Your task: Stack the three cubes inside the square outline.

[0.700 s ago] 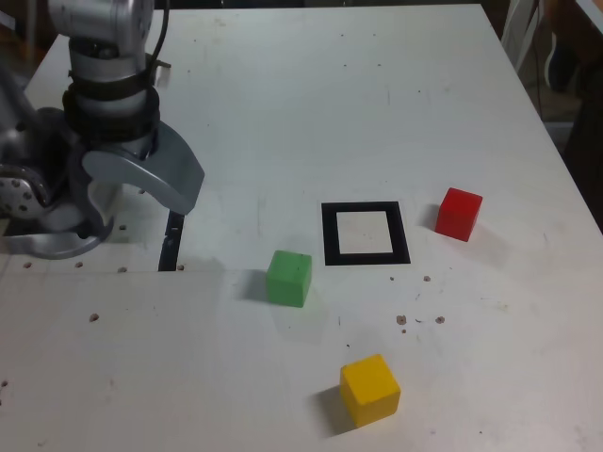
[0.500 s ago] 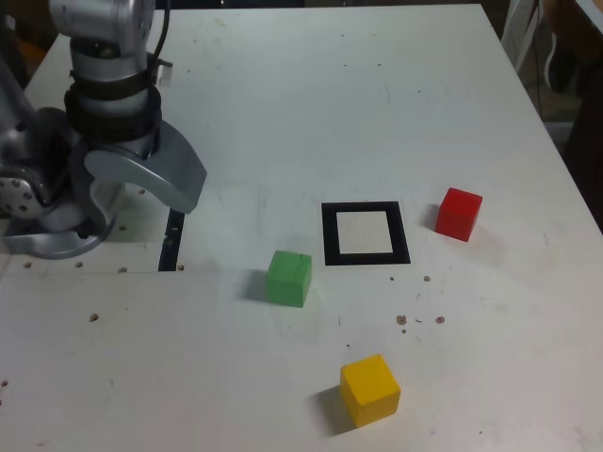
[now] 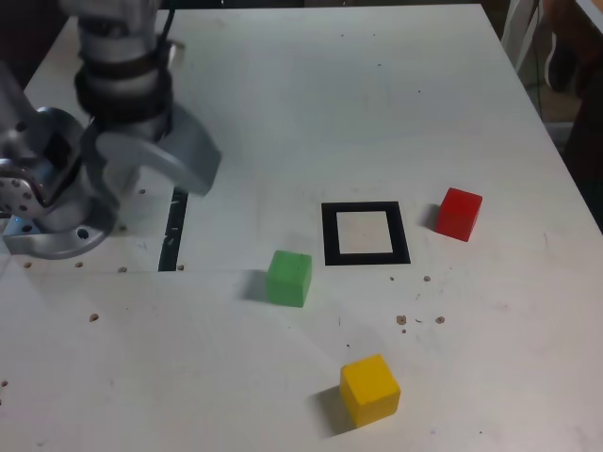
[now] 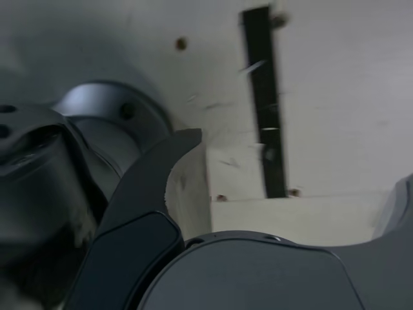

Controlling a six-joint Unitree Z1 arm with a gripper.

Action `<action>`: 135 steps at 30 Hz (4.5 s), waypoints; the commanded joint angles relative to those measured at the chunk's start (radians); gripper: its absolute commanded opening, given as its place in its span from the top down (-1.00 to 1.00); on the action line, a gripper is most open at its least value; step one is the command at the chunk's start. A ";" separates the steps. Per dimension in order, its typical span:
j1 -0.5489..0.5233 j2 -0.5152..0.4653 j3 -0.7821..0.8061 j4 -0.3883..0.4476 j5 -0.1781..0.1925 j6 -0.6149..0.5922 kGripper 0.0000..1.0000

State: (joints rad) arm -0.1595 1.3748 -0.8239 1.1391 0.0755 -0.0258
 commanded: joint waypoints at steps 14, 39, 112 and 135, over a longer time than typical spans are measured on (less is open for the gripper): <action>0.042 0.247 -0.708 0.295 0.127 0.303 -0.98; 0.138 0.669 -1.118 0.254 0.116 0.521 -0.98; 0.104 1.002 -1.275 0.235 0.042 0.546 0.72; 0.104 0.676 -0.833 0.073 0.064 0.138 0.73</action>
State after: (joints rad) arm -0.0549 2.0752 -1.7635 1.2551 0.1509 0.1321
